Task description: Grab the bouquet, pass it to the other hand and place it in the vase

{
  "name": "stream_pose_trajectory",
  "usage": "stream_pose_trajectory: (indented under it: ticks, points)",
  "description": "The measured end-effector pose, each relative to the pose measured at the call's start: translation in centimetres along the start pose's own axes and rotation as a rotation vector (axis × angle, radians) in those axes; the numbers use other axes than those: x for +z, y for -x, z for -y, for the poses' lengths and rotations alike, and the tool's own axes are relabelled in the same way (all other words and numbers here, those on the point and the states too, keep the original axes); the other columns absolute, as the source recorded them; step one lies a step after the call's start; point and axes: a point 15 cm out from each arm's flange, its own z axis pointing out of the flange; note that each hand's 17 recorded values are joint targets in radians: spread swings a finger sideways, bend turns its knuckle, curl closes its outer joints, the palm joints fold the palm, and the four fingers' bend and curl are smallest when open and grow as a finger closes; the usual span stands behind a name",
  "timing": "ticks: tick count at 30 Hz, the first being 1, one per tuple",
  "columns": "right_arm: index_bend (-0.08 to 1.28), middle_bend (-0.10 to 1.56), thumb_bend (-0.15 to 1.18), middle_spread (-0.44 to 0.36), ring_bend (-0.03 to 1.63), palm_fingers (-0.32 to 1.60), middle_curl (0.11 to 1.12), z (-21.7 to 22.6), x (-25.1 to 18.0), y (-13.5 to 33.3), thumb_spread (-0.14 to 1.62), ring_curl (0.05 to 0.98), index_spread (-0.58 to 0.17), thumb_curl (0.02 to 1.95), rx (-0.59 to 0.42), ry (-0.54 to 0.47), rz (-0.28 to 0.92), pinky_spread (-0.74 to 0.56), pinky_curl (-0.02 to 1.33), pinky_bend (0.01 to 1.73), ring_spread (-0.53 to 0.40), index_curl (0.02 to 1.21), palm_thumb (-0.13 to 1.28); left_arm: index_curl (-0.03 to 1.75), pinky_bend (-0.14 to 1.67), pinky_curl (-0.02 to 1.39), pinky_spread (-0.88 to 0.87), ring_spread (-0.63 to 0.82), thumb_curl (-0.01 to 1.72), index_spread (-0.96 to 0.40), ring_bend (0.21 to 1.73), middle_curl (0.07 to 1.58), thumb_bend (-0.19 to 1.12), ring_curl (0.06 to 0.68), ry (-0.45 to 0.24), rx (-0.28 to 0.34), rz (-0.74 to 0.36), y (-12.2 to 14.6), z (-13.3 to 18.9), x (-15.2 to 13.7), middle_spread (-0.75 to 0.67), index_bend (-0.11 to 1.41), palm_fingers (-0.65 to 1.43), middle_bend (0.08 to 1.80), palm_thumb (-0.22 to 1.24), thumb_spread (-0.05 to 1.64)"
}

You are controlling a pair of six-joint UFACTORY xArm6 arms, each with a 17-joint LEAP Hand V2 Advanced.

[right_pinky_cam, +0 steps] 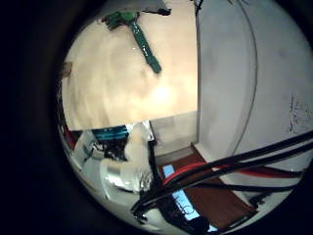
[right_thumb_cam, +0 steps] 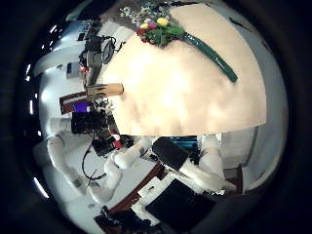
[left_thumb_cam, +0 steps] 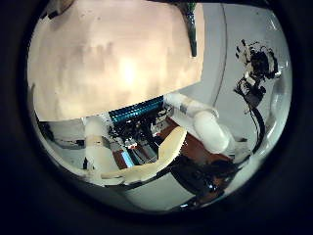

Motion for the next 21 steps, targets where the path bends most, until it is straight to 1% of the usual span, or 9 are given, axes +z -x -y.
stream_pose_trajectory:
  ticks: [4,12,17,18,21]
  points:
    - [0.16,0.24,-0.03,0.011,0.61,0.29,0.33,-0.3,0.2,0.0,1.02,0.171,-0.346,0.30,0.002,0.002,0.001,0.45,0.19,0.59,0.191,0.29,0.40,0.34,0.28,0.29,0.28,0.22,0.32,-0.09,0.59,0.40,-0.04,0.139,-0.002,0.008,0.001,-0.2,-0.2,-0.2,0.04,0.17,0.33,0.22,0.10,0.82]
    - [0.16,0.23,-0.03,-0.001,0.61,0.29,0.34,-0.2,0.5,-0.1,1.02,0.166,-0.334,0.29,0.002,0.010,-0.001,0.45,0.19,0.59,0.191,0.29,0.40,0.34,0.29,0.30,0.28,0.22,0.32,-0.09,0.59,0.40,-0.03,0.139,0.002,0.017,0.002,-0.4,-0.1,-0.1,0.05,0.17,0.33,0.21,0.10,0.82]
    - [0.17,0.24,-0.03,0.010,0.61,0.30,0.34,-0.1,0.5,-0.1,1.02,0.166,-0.337,0.29,0.004,0.013,0.001,0.45,0.19,0.58,0.179,0.29,0.41,0.34,0.28,0.29,0.27,0.22,0.32,-0.09,0.59,0.40,-0.03,0.139,0.011,0.065,0.019,-1.8,-0.2,0.1,0.06,0.17,0.33,0.21,0.10,0.82]
    - [0.15,0.25,-0.03,-0.002,0.62,0.30,0.34,-0.2,0.4,-0.1,1.02,0.166,-0.345,0.29,0.006,0.009,0.002,0.45,0.19,0.59,0.173,0.28,0.41,0.34,0.28,0.29,0.27,0.21,0.32,-0.09,0.59,0.40,-0.03,0.138,0.015,0.078,0.025,-2.1,-0.3,0.1,0.06,0.17,0.33,0.21,0.10,0.82]
    - [0.18,0.25,-0.03,-0.015,0.62,0.32,0.34,-0.3,0.3,-0.5,1.02,0.165,-0.345,0.29,0.025,0.009,0.004,0.45,0.19,0.59,0.166,0.29,0.41,0.34,0.28,0.29,0.27,0.21,0.32,-0.09,0.59,0.40,-0.03,0.138,-0.010,0.115,0.041,-3.4,-0.2,-1.1,0.06,0.17,0.33,0.21,0.11,0.82]
